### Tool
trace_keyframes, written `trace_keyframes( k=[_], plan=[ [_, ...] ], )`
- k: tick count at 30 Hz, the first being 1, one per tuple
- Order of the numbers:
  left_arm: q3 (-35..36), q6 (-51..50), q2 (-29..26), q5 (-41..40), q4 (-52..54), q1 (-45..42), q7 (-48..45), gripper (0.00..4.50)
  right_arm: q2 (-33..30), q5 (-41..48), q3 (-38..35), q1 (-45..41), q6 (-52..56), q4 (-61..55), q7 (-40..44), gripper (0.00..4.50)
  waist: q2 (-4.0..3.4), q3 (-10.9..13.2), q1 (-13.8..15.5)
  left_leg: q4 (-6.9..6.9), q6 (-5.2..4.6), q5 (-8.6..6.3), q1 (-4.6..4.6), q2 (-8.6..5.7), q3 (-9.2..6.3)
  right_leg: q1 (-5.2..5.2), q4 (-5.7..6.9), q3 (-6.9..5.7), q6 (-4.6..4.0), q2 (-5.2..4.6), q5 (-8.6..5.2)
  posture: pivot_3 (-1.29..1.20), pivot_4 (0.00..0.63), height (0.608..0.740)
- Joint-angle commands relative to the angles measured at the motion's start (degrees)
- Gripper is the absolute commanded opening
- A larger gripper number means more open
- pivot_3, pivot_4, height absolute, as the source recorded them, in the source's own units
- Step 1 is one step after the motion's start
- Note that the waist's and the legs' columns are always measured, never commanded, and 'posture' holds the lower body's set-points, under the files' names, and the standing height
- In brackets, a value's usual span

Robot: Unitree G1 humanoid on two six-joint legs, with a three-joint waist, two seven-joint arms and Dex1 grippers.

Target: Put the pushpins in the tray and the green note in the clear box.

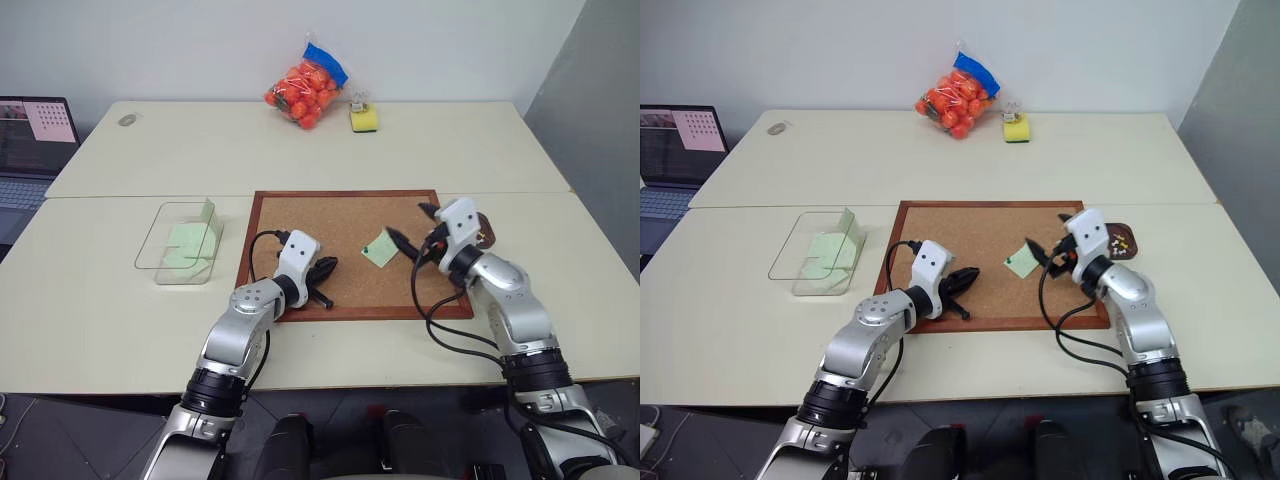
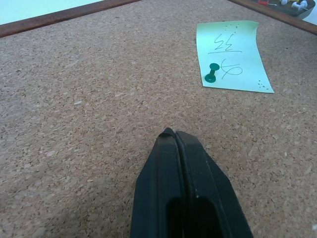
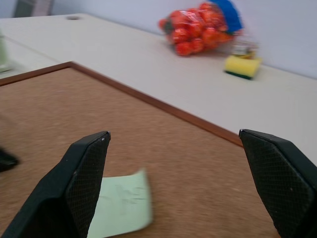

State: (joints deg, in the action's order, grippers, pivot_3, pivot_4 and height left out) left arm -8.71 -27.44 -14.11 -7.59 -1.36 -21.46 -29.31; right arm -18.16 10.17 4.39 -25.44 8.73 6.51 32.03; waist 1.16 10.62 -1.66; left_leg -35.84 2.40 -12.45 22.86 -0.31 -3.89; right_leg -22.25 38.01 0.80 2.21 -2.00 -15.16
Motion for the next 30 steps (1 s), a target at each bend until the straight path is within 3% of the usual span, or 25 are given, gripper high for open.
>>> trace_keyframes(
  k=[1, 7, 18, 30],
  plan=[
    [-0.25, -0.99, 0.07, 0.28, -0.59, 0.14, 0.29, 0.00, 1.99, 0.62, 2.68, 0.04, 1.34, -2.01, 2.18, 4.42, 0.00, 0.00, 0.00, 0.00, 0.00, 0.00, 0.00, 0.00, -0.01, 0.00, 0.00, 0.00, 0.00, 0.00, 0.00, 0.00, 0.150, 0.740],
    [-0.03, -0.92, -0.10, 0.37, -0.21, 0.26, 0.45, 0.00, 4.34, -1.80, 6.04, -0.45, 0.41, 2.22, 2.68, 4.42, 0.00, 0.00, 0.00, 0.00, 0.00, 0.00, 0.00, -0.01, -0.05, 0.00, 0.00, -0.02, -0.01, 0.00, 0.00, 0.00, 0.150, 0.740],
    [0.06, -1.21, 0.08, 0.44, 0.51, 0.93, 1.19, 0.00, 6.54, -4.89, 5.58, -5.14, -1.56, 11.78, 0.96, 4.42, 0.00, 0.00, -0.01, 0.01, 0.00, 0.00, -0.01, 0.01, -0.05, 0.00, 0.01, -0.02, -0.05, 0.01, 0.02, 0.00, 0.150, 0.740],
    [-0.02, -1.11, -0.02, 0.39, 0.77, 1.18, 1.32, 0.00, 7.75, -4.59, 5.00, -6.67, -1.57, 14.13, 1.56, 2.12, 0.00, 0.00, -0.03, 0.00, 0.00, 0.00, -0.01, 0.00, -0.04, -0.01, 0.02, -0.01, -0.08, 0.01, 0.04, 0.00, 0.150, 0.740]
  ],
)
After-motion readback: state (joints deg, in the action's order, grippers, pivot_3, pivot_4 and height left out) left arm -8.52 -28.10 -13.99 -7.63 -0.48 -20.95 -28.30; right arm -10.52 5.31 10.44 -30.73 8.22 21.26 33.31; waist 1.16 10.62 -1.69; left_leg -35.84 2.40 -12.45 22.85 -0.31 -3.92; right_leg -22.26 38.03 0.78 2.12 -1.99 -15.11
